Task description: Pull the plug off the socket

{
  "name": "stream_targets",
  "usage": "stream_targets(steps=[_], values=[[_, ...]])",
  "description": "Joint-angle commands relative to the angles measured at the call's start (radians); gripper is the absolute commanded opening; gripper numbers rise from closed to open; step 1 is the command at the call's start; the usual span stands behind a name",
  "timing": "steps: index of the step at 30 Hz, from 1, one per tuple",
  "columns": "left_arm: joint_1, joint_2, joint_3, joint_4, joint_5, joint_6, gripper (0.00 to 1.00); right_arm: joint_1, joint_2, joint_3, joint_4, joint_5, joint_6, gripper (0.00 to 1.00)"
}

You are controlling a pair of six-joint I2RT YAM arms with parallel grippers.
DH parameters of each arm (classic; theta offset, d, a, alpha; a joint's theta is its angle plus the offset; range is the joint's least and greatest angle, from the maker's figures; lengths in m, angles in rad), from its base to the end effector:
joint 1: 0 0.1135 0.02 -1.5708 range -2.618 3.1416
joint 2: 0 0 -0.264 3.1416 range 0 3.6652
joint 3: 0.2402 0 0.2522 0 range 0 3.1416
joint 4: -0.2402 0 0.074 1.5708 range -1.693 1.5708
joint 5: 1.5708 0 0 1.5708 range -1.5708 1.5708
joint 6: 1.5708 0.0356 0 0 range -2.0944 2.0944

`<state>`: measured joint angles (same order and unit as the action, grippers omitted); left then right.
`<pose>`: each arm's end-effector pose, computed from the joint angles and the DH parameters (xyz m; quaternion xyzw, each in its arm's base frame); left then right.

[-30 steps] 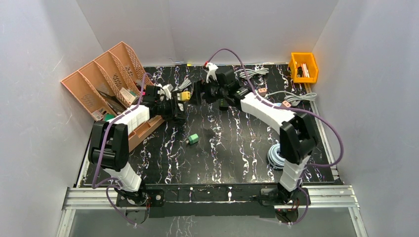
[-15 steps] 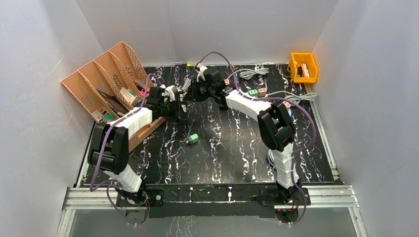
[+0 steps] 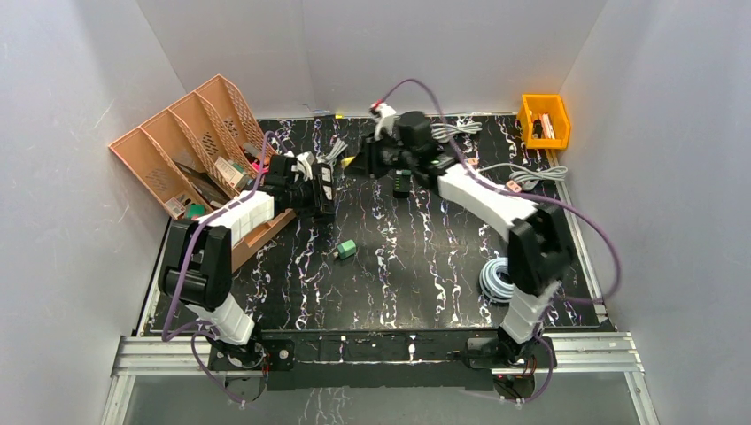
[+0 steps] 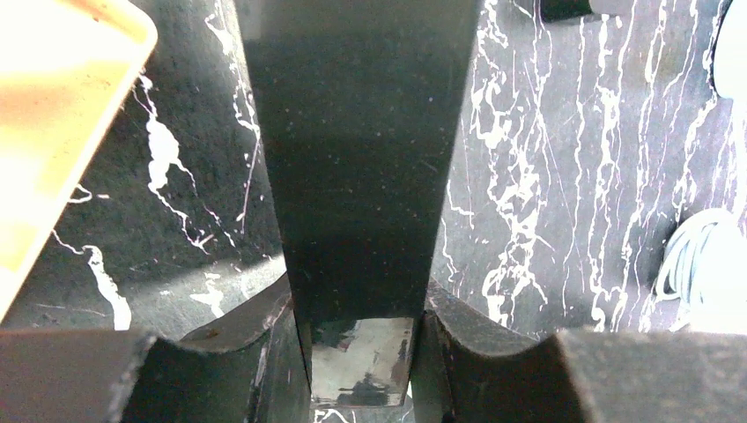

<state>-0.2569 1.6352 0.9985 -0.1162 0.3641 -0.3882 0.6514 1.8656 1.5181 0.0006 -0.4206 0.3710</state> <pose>0.3333 -0.1007 0.2062 0.0126 0.9052 -0.2815 0.3182 0.3471 0.2829 0.3029 -0.2306 0.7759 0.4239 0.4064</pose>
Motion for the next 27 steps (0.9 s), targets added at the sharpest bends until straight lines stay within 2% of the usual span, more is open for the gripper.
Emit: stream_targets(steps=[1,5,8,14,19,21,24,26,27], values=[[0.008,0.01,0.086,0.011,-0.008,0.007,0.0,-0.137,-0.286,-0.131,0.11,-0.14,0.039,0.0],[0.007,0.08,0.19,-0.002,0.05,0.029,0.0,-0.2,-0.406,-0.24,-0.003,-0.09,0.0,0.0],[0.008,0.196,0.366,-0.085,0.104,0.045,0.0,-0.207,-0.472,-0.383,-0.038,-0.069,0.002,0.0],[0.008,0.439,0.69,-0.144,0.079,-0.01,0.0,-0.204,-0.569,-0.634,-0.058,-0.108,0.059,0.0],[0.027,0.677,1.019,-0.271,0.0,-0.012,0.02,-0.202,-0.57,-0.691,-0.134,-0.08,0.025,0.0],[0.051,0.729,1.089,-0.311,-0.012,-0.014,0.06,-0.198,-0.53,-0.667,-0.197,-0.082,-0.013,0.0],[0.098,0.743,1.09,-0.33,-0.035,-0.012,0.13,-0.187,-0.475,-0.673,-0.216,-0.103,-0.027,0.0],[0.132,0.72,1.056,-0.331,-0.072,-0.001,0.27,-0.162,-0.434,-0.675,-0.221,-0.1,-0.048,0.0],[0.147,0.705,1.041,-0.335,-0.093,0.006,0.34,-0.147,-0.411,-0.67,-0.232,-0.087,-0.06,0.04]])
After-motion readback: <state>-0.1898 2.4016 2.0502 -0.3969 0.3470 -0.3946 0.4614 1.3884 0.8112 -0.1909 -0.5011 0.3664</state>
